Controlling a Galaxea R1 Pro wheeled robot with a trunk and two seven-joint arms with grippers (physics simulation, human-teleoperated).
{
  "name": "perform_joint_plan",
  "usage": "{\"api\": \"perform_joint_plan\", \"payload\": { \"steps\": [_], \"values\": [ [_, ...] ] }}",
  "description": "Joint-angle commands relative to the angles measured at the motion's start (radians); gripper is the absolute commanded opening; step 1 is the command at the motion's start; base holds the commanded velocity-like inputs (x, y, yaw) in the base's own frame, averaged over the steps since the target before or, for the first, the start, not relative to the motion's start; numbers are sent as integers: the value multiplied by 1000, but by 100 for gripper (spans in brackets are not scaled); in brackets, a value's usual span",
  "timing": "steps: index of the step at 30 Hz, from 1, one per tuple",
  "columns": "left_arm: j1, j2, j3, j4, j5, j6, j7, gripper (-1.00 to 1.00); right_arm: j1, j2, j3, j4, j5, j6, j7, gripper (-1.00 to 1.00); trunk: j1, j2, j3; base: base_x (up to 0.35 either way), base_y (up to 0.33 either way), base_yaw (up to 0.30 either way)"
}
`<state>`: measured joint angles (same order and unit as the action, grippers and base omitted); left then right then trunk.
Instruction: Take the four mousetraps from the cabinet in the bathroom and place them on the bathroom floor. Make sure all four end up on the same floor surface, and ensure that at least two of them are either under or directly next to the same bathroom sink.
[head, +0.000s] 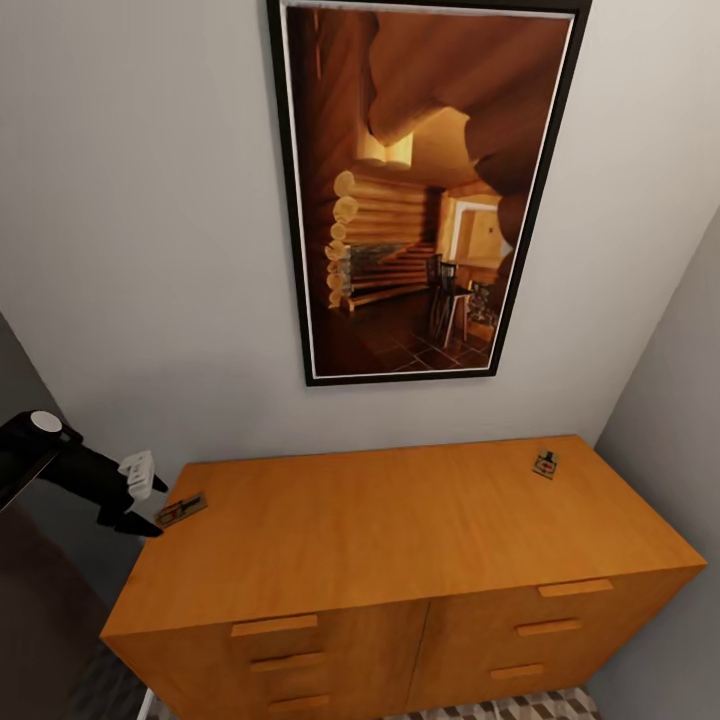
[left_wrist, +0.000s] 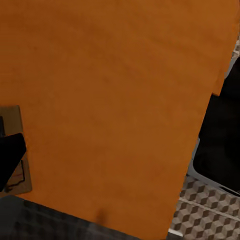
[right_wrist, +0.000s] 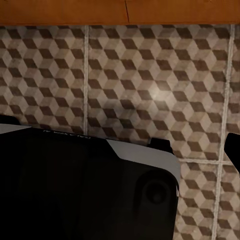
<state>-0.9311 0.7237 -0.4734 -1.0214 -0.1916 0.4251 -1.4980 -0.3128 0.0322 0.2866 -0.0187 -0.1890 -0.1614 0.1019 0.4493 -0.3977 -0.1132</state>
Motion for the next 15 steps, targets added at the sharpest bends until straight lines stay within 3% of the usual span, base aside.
{"api": "perform_joint_plan", "payload": {
  "steps": [1, 15],
  "values": [
    [-2, 1, -2, -1, -4, 11, 5, 100, -1, 0, 6, 2, -11, -4, 4, 100, 1, -2, -2, 14, 0, 0],
    [-2, -17, 2, 81, -6, 11, 67, 100, -1, 0, 6, 2, -11, -4, 4, 100, 1, -2, -2, 3, 0, 0]
  ]
}}
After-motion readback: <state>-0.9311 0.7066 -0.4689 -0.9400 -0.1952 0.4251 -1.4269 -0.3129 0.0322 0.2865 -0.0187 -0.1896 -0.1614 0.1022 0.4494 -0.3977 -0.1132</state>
